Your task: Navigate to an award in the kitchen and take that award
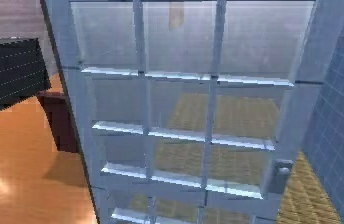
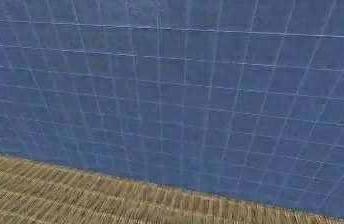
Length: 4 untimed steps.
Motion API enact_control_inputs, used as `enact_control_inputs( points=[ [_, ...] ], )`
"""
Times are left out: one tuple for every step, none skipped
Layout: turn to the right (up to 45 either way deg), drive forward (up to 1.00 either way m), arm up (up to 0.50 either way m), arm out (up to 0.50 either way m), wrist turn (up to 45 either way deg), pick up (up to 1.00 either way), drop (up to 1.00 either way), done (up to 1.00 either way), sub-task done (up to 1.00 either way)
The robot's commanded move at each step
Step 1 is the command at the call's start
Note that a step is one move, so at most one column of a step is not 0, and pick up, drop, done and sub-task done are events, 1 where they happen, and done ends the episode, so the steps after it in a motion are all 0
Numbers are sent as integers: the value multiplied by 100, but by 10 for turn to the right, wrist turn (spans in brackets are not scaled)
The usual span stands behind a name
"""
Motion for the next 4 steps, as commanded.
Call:
enact_control_inputs(
  points=[
    [-390,0,0,0,0,0,0,0,0],
    [0,50,0,0,0,0,0,0,0],
    [-360,0,0,0,0,0,0,0,0],
    [0,45,0,0,0,0,0,0,0]
  ],
)
